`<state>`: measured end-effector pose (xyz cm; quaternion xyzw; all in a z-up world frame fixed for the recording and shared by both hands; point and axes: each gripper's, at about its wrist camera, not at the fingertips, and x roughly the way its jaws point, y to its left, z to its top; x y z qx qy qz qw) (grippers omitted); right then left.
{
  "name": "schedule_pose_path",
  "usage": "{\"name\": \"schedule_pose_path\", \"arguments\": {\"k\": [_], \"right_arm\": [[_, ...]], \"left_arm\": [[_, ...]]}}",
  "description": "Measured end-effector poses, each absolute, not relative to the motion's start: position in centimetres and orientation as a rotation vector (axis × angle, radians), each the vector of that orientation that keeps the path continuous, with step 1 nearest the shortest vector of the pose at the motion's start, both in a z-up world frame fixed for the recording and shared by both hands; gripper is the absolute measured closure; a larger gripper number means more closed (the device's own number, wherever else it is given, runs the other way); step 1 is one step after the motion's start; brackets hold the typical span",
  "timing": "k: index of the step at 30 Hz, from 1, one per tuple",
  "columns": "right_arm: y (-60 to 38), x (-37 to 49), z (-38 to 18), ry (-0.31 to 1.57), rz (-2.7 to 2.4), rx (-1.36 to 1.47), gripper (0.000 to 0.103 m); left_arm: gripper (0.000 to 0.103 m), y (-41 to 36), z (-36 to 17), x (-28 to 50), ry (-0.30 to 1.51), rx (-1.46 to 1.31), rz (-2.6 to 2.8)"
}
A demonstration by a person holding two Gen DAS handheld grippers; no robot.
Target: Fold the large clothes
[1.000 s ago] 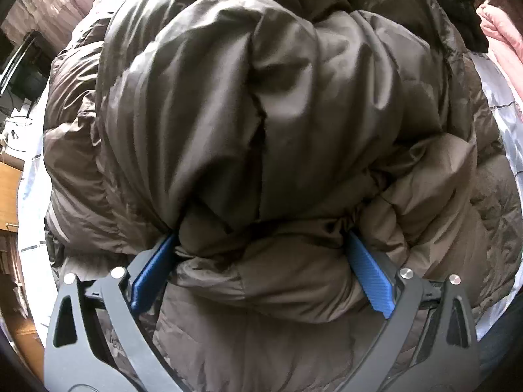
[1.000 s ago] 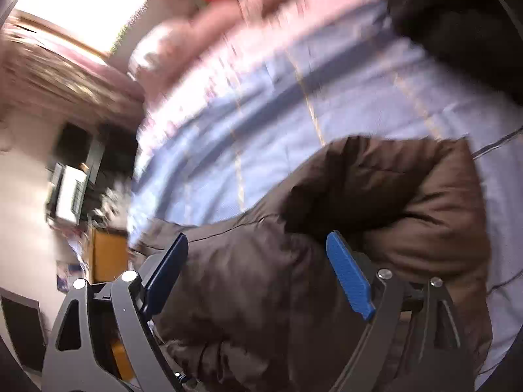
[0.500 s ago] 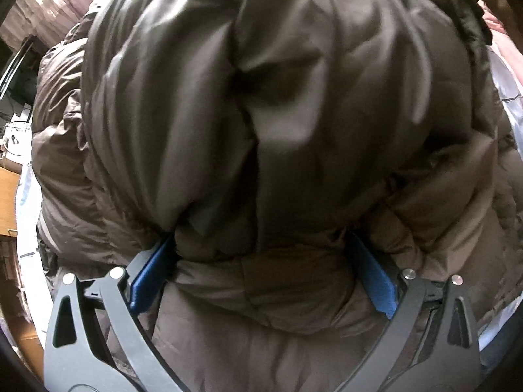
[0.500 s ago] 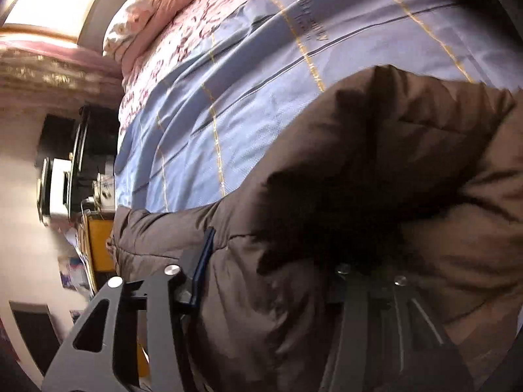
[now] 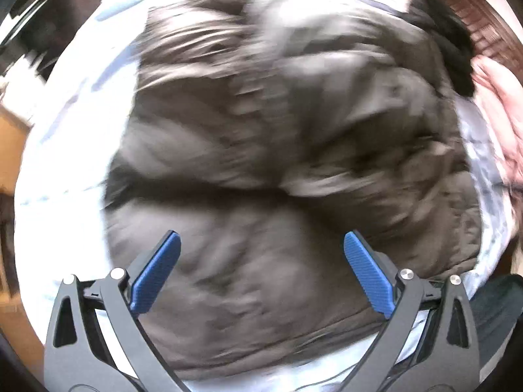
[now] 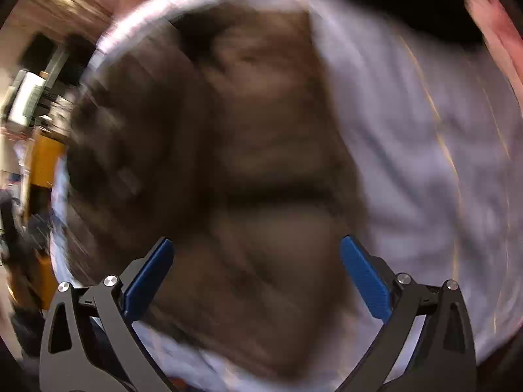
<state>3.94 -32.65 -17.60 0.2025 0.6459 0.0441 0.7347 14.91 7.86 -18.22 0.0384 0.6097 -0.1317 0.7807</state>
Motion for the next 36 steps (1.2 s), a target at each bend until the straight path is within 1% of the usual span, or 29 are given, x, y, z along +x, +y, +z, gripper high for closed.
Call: {"name": "schedule_pose_path", "arguments": {"k": [3,4,7,9,13,16,17,18,19,20,21,22,23,25,26,29,32,33,35,36], "right_arm": [[-36.0,-1.5,-22.6,1.575,0.133,0.631,0.001],[-36.3,-2.2,-23.5,1.61,0.17,0.684,0.001],[-36.5,-2.9,-24.1,1.619,0.252,0.719,0.001],[-35.7,-3.0,-25.2,1.676,0.289,0.722,0.001],[-34.4,-2.8,-27.3,1.773,0.299,0.685,0.001],[-33.5,-2.6,-28.5,1.842,0.295,0.627,0.001],[-33.3,-2.7,-28.8,1.865,0.293,0.606,0.001],[-33.3,-2.2,-28.5,1.872,0.295,0.601,0.002],[-33.2,-2.1,-28.1,1.86,0.307,0.597,0.016],[-33.2,-1.8,-27.3,1.828,0.331,0.606,0.049],[-33.1,-1.6,-26.7,1.798,0.347,0.615,0.062],[-33.1,-1.3,-25.2,1.738,0.374,0.612,0.079],[-33.1,-1.1,-23.7,1.676,0.417,0.626,0.085],[-33.3,-0.9,-21.1,1.564,0.49,0.678,0.088],[-33.5,-0.9,-19.4,1.49,0.535,0.702,0.089],[-34.3,-0.6,-15.4,1.302,0.613,0.755,0.09],[-35.9,-0.1,-12.2,1.108,0.641,0.847,0.091],[-36.5,0.2,-11.8,1.07,0.647,0.872,0.091],[-35.1,0.4,-11.9,1.07,0.626,0.854,0.091],[-34.8,0.9,-12.9,1.128,0.609,0.837,0.09]], "left_arm": [[0.002,13.9,-20.3,14.1,1.398,0.006,-0.247],[0.002,15.8,-21.2,13.6,1.434,-0.026,-0.235],[0.002,18.9,-23.3,12.8,1.511,-0.093,-0.185],[0.002,20.4,-24.8,12.6,1.556,-0.133,-0.178],[0.002,19.9,-26.4,12.8,1.616,-0.141,-0.205],[0.002,17.8,-27.8,12.4,1.651,-0.055,-0.207],[0.004,17.1,-27.5,12.1,1.65,-0.038,-0.212],[0.012,16.8,-27.6,12.1,1.646,-0.036,-0.222],[0.021,16.6,-27.5,12.0,1.644,-0.046,-0.226],[0.039,16.9,-27.4,12.1,1.644,-0.092,-0.235],[0.058,17.5,-27.1,12.2,1.644,-0.149,-0.249],[0.066,17.8,-26.9,12.2,1.643,-0.206,-0.271],[0.077,18.4,-26.1,12.3,1.63,-0.28,-0.313],[0.082,19.1,-24.9,12.5,1.596,-0.339,-0.358],[0.083,19.6,-23.9,12.6,1.563,-0.379,-0.395],[0.083,21.7,-21.3,13.2,1.466,-0.528,-0.493],[0.083,24.1,-19.9,13.4,1.395,-0.632,-0.532],[0.083,25.0,-19.6,13.4,1.379,-0.634,-0.527],[0.082,24.7,-20.3,12.9,1.401,-0.597,-0.495],[0.073,24.5,-21.1,12.8,1.439,-0.587,-0.482]]}}
